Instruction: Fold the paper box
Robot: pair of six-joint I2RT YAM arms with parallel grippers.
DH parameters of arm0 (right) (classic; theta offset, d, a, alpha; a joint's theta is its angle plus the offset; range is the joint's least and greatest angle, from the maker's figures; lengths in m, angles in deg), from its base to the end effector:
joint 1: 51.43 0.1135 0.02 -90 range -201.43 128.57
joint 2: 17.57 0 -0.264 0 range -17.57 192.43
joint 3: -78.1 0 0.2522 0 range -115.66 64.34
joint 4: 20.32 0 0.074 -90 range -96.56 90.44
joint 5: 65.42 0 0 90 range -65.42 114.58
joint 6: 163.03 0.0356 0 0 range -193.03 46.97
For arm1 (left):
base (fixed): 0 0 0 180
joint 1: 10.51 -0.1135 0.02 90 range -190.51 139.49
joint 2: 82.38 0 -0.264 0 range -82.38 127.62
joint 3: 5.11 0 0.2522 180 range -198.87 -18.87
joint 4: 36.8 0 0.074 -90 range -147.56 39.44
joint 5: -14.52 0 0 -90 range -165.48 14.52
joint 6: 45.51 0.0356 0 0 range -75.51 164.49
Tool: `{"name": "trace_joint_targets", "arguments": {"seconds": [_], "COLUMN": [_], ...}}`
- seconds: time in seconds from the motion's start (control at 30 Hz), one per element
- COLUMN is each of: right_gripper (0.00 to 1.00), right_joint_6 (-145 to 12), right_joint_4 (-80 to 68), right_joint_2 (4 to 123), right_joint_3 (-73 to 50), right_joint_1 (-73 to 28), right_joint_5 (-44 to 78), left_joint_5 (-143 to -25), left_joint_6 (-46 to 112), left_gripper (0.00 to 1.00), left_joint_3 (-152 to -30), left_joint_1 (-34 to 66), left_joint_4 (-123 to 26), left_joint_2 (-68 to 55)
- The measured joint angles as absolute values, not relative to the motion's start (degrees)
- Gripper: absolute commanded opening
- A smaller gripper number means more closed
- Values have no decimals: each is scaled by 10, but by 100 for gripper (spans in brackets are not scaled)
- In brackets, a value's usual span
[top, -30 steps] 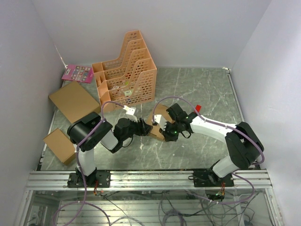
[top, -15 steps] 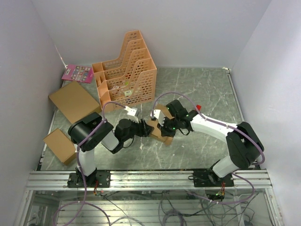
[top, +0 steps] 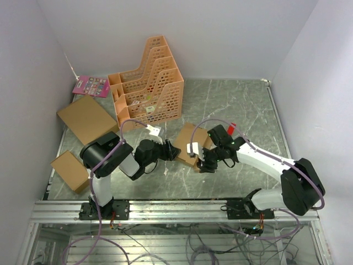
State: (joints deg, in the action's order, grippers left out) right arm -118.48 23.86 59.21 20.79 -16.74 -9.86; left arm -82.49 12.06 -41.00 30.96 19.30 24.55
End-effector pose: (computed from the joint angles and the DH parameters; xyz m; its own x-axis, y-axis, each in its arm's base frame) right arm 0.1886 0.1550 0.1938 -0.0353 -0.7392 -0.6725 -0.9992 0.0121 0.0392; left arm 0.2103 -0.1916 0.0994 -0.5629 -0.2128 -0.7986 0.5258 0.6534 -0.5447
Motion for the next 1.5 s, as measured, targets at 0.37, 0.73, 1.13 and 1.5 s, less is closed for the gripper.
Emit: {"name": "trace_joint_targets", "arguments": {"seconds": [0.37, 0.73, 1.13, 1.5], "right_gripper": [42, 26, 25, 6], "right_joint_6": [-1209, -1189, -1178, -1148], "right_joint_4": [193, 125, 121, 122], "right_joint_2": [580, 584, 592, 601], "right_joint_3": [289, 304, 303, 299], "right_joint_1": [-138, -102, -101, -102], "right_joint_5": [-30, 58, 50, 32], "left_joint_5": [-825, -825, -824, -823], "left_joint_6": [101, 82, 78, 76], "left_gripper": [68, 68, 68, 68], "left_joint_3": [-410, -401, -400, -398], "left_joint_1": [311, 315, 316, 317], "left_joint_4": [169, 148, 150, 151], "left_joint_2": [232, 212, 212, 210]}}
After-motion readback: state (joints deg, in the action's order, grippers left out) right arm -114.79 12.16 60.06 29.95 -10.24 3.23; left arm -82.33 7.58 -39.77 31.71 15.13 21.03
